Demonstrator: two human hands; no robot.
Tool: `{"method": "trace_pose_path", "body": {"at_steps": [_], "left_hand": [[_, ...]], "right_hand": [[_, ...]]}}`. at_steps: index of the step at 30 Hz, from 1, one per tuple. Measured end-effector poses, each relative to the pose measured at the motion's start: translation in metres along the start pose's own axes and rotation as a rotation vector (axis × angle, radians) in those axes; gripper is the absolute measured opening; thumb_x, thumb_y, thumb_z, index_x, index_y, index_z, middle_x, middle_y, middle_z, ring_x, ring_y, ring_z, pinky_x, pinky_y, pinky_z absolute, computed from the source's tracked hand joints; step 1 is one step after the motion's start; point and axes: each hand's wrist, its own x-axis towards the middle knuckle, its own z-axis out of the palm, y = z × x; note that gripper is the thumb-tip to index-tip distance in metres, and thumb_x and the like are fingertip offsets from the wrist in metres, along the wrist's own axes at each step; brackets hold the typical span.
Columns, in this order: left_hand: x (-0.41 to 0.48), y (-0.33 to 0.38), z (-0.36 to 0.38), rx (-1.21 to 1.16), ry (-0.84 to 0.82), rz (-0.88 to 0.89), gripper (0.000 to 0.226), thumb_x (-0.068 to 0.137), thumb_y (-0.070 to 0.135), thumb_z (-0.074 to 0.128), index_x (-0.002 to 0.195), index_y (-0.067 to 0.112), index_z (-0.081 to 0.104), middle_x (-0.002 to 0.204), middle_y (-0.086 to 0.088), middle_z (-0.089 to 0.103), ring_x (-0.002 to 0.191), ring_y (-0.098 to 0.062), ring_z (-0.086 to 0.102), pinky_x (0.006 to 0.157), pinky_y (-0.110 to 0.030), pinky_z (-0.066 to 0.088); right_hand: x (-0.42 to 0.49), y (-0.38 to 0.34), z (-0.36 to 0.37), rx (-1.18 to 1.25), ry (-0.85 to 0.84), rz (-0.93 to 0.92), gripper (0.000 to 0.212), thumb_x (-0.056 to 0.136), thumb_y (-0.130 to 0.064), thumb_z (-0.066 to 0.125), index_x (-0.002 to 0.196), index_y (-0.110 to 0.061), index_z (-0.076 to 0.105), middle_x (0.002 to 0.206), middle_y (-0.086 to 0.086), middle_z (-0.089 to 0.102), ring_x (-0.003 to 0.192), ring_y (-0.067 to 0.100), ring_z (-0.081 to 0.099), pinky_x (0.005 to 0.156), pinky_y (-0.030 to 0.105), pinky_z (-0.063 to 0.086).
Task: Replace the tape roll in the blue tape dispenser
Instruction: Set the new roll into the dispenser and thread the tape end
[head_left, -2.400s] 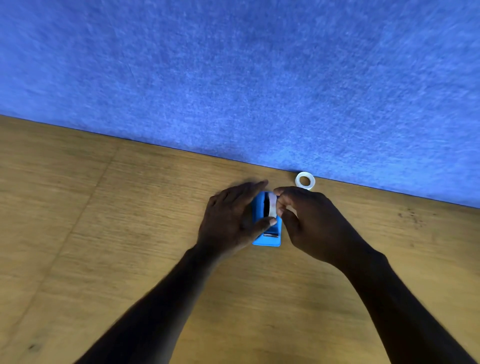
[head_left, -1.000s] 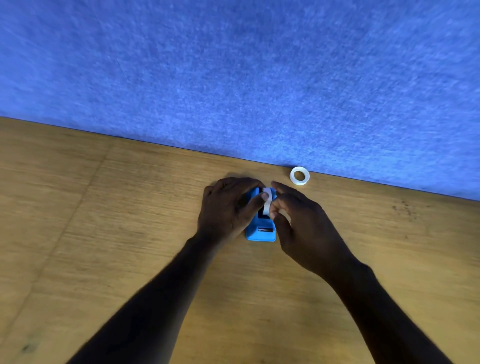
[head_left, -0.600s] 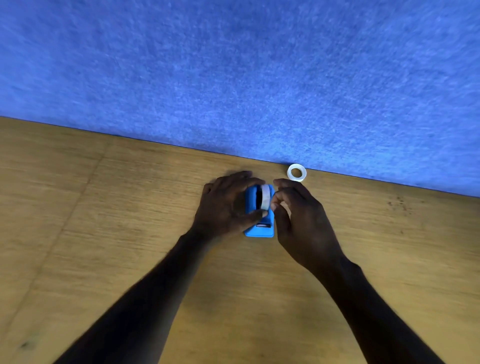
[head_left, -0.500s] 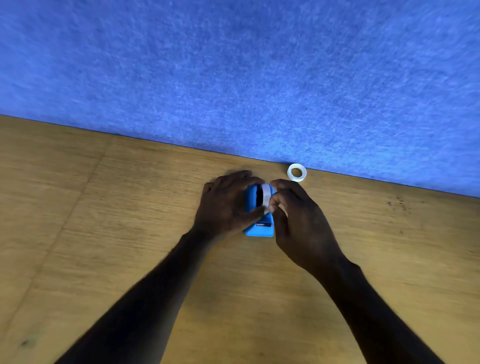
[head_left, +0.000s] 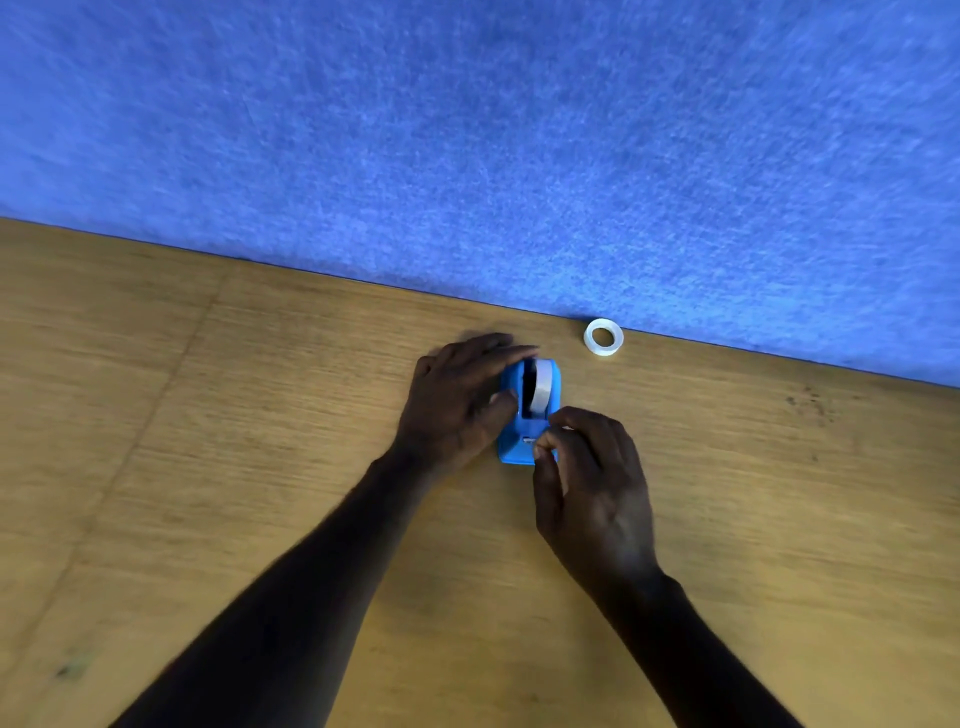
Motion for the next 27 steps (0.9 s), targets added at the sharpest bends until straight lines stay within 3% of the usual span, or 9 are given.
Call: {"method": "trace_pose_path", "body": {"at_steps": [10, 27], "left_hand": [[0.001, -0.004, 0.004, 0.004, 0.008, 0.022, 0.049, 0.086, 0.045, 0.044, 0.132, 0.031, 0.058, 0.137, 0.009, 0.060, 0.130, -0.014, 0.052, 0.103, -0.052, 0.040], [0.000, 0.003, 0.002, -0.036, 0.015, 0.006, 0.046, 0.084, 0.037, 0.049, 0.128, 0.029, 0.061, 0.125, 0.014, 0.067, 0.117, -0.013, 0.061, 0.100, -0.054, 0.043]], "right_hand": [[-0.009, 0.007, 0.017, -0.067, 0.180, -0.072, 0.009, 0.085, -0.009, 0.068, 0.079, -0.003, 0.071, 0.086, 0.012, 0.072, 0.074, 0.029, 0.063, 0.070, 0.039, 0.051], [-0.018, 0.015, 0.023, -0.080, 0.251, -0.119, 0.004, 0.083, -0.008, 0.073, 0.085, -0.009, 0.076, 0.082, 0.009, 0.073, 0.074, 0.023, 0.055, 0.062, 0.039, 0.050]]}}
